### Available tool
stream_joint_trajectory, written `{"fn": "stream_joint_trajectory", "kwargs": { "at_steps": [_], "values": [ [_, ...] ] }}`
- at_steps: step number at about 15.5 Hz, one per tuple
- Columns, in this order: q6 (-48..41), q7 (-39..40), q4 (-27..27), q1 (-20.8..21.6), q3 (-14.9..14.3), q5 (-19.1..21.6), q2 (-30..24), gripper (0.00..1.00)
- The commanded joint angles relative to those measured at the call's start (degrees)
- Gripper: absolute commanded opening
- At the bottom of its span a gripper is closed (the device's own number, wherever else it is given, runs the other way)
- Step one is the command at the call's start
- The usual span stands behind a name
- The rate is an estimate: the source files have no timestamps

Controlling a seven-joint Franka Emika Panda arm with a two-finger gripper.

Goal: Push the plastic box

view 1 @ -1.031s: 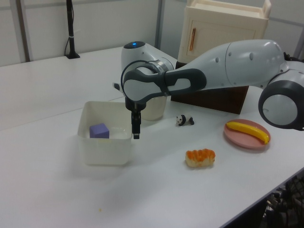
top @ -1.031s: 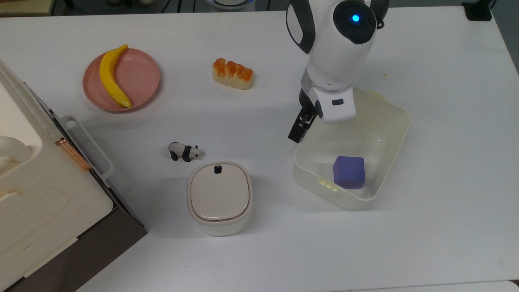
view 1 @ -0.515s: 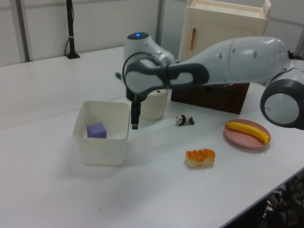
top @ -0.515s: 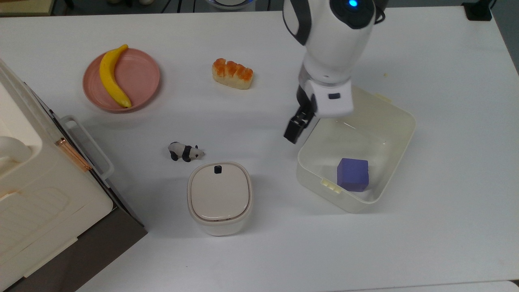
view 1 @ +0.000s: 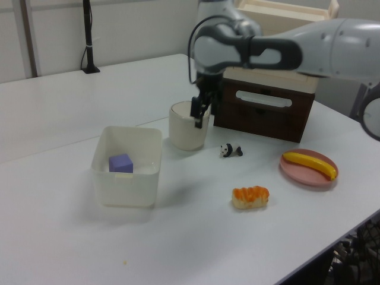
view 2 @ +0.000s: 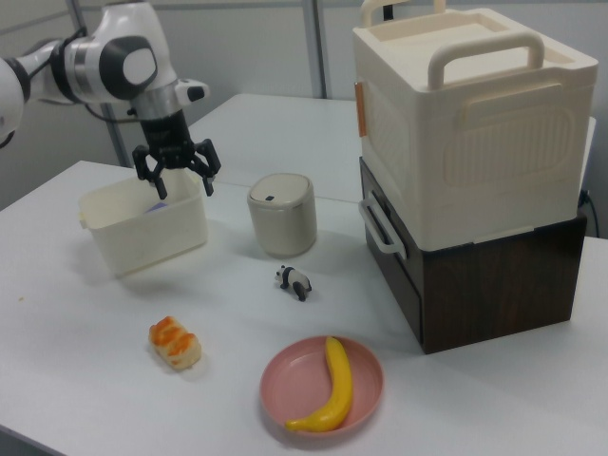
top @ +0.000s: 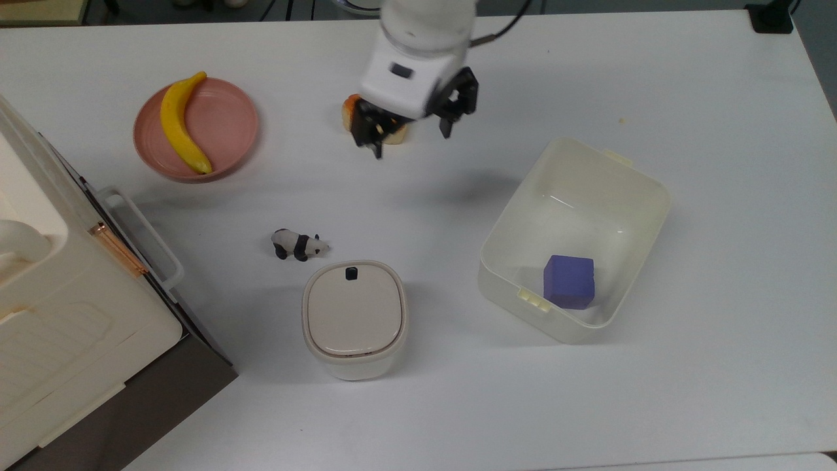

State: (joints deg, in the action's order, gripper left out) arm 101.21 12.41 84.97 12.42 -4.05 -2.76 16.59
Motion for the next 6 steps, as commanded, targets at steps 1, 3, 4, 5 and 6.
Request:
{"fn": "stream_joint_trajectory", "kwargs": {
  "at_steps": [1,3,4,5,6],
  "values": [
    [-2.86,-9.31,2.57,-6.87,4.4,0.65,-4.89,1.0],
    [-3.04,-13.62,3.1,-7.41,4.49,0.39,-5.6,1.0],
    [-3.04,-14.86,3.45,-7.67,4.49,0.39,-6.04,1.0],
    [-3.04,-15.4,3.63,-8.02,4.49,0.39,-6.31,1.0],
    [-2.95,-15.66,3.63,-8.11,4.49,0.39,-6.4,1.0]
  ]
}}
